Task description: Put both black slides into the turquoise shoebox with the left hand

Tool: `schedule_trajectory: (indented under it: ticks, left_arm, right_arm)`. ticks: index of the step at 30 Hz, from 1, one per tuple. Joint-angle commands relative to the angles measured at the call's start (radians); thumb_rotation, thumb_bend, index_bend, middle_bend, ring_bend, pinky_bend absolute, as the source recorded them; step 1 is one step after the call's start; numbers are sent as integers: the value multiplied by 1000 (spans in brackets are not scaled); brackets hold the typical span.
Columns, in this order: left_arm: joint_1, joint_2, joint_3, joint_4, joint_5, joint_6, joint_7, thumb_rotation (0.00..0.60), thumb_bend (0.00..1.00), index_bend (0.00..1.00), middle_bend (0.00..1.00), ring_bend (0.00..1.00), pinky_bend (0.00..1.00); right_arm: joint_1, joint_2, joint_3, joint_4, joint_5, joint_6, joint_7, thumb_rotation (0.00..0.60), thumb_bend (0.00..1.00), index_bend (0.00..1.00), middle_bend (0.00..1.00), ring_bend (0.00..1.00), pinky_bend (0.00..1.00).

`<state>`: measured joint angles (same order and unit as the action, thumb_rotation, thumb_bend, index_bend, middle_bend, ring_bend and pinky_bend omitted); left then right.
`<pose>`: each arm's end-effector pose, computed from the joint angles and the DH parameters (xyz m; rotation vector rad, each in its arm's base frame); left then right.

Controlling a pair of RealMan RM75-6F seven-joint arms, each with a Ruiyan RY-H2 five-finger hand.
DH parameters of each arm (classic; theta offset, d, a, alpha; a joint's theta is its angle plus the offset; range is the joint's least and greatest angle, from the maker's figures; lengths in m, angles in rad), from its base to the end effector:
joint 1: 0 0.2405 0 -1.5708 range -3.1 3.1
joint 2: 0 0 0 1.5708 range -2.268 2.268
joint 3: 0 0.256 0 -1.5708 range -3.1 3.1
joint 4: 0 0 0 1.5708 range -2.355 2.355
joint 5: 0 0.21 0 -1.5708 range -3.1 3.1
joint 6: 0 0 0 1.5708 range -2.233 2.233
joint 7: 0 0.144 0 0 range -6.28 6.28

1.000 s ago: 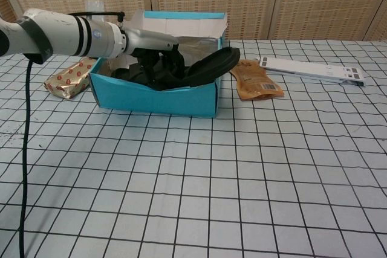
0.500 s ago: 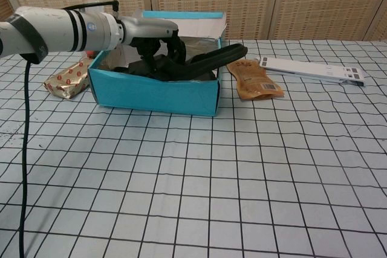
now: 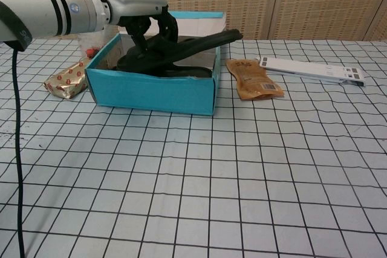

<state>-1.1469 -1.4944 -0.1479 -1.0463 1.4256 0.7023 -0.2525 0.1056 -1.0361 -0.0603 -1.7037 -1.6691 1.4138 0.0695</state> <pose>-0.0642 0.4603 0.0202 -2.1305 -0.6962 -1.0088 -0.2874 -0.1587 0.1445 1.6131 -1.0232 0.9346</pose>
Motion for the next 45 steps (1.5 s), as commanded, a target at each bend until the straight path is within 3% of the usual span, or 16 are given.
schedule_trajectory:
  ticks: [1,12,26,29,36,45]
  left_arm:
    - [10,13,3,-11,-8,2,27,600,672,772,799,685,739]
    - [25,-23,69,73,26,-29,111,600,675,772,796,678,724]
    - [29,-69,113,127,42,-84,151,600,674,772,796,678,724]
    - [16,-102,129,171,34,-151,178,600,674,772,795,678,724]
    - [6,-129,119,222,-2,-204,236,600,671,773,795,678,724]
    - [13,-118,112,170,-45,-248,278,600,670,762,767,647,687]
  right_arm:
    - [0,0,0,1,0,0,0,600,224,0,0,0,0]
    - [-1,2,-6,-4,-9,2,5,600,224,0,0,0,0]
    - [5,0,-10,-3,-11,-10,9,600,224,0,0,0,0]
    - [4,1,-8,-1,-9,-6,13,600,224,0,0,0,0]
    - [9,0,-8,4,-5,-16,17,600,224,0,0,0,0]
    - [10,-1,-9,5,-8,-15,19,600,224,0,0,0,0]
